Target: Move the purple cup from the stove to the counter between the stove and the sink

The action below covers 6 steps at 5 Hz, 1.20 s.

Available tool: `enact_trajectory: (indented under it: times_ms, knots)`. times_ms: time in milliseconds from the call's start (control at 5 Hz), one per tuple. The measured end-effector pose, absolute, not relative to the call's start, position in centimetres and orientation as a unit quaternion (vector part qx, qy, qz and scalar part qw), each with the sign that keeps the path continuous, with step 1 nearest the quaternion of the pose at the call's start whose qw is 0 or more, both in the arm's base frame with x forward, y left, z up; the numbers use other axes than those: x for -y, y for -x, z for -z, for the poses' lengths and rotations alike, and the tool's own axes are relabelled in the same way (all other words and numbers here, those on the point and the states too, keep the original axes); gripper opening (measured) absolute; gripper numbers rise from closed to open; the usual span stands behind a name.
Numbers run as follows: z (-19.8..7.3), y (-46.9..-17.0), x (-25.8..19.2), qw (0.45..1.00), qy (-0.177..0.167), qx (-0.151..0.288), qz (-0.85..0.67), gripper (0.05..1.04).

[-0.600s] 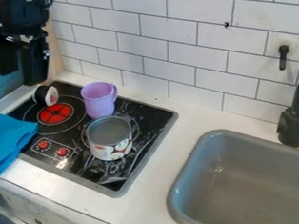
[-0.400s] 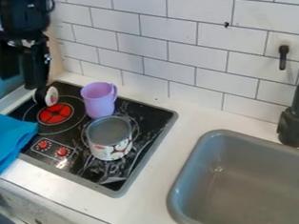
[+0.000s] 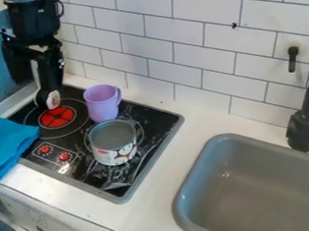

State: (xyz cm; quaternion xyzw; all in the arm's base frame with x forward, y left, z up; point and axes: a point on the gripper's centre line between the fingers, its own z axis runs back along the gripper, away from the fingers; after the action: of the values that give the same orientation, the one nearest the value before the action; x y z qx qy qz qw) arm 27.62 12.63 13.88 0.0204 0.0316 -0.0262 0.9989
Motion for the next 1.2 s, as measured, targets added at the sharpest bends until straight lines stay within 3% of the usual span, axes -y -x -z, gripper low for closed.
enact_trajectory:
  times_ms: [600, 1200]
  knots:
    - [-11.9, -32.1, -12.1, 1.0, 0.01, -0.012, -0.019, 0.998]
    - [-9.3, -35.4, -11.2, 0.999, -0.016, -0.013, -0.04, 0.998]
